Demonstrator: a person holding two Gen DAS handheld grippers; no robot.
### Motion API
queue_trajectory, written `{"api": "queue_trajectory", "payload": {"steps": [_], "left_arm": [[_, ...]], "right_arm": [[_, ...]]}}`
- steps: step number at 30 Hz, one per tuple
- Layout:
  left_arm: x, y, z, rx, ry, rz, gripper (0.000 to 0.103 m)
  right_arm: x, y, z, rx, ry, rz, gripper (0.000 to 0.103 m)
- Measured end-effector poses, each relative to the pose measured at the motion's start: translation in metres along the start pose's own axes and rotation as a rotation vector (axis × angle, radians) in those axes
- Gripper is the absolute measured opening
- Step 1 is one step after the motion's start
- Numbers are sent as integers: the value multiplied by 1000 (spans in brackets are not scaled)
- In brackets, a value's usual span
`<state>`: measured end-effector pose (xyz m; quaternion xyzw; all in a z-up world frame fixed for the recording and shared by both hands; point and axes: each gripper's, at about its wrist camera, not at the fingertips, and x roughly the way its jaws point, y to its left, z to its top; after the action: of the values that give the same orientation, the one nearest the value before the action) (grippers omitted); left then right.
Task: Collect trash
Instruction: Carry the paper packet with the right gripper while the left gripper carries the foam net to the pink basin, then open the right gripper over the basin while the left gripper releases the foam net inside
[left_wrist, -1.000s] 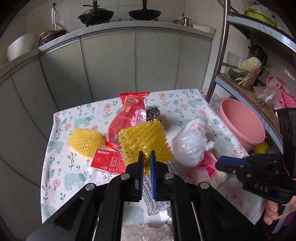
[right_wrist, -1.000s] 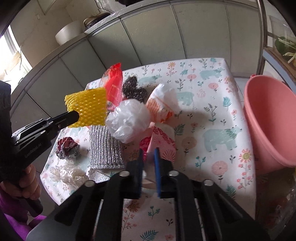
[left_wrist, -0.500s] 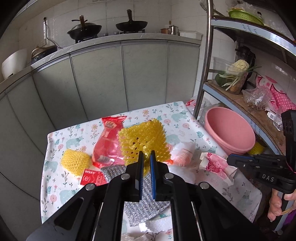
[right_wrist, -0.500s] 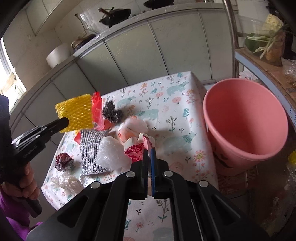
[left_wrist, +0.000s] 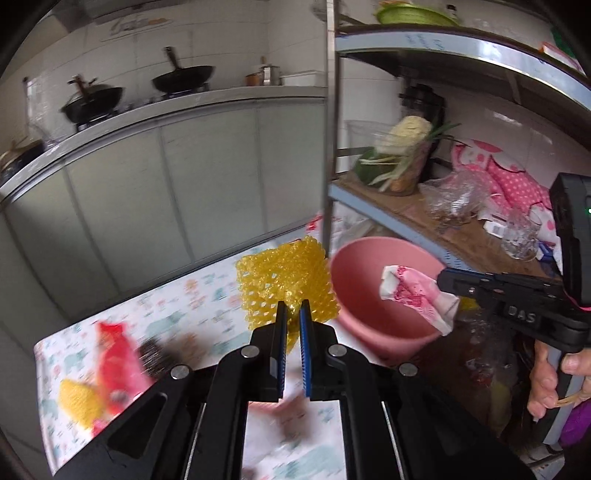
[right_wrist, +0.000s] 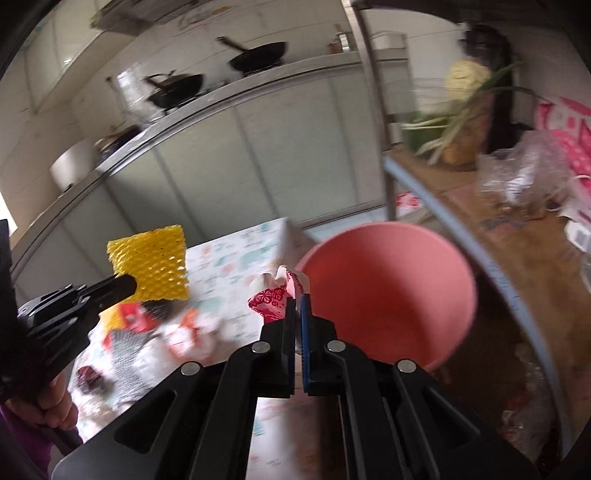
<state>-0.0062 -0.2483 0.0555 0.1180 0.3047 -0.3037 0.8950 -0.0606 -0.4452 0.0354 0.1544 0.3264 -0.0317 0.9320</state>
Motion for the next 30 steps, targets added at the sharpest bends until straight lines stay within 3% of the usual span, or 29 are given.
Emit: {"api": "queue_trajectory", "payload": {"steps": [6,13,21,30], "left_arm": [[45,-37,14,38,29,-91,6],[96,-68,12,69,91,-131,6],[137,-88,8,85,149,-135,6],[157,-87,0,69,198,-114,10]], "right_arm": [[17,-37,7,50,0,-98,3],[48,-60,2,89,42,-155,3],[79,-70,-4,104,95,-199,3],[100,-75,-11,108,145,-221,3]]}}
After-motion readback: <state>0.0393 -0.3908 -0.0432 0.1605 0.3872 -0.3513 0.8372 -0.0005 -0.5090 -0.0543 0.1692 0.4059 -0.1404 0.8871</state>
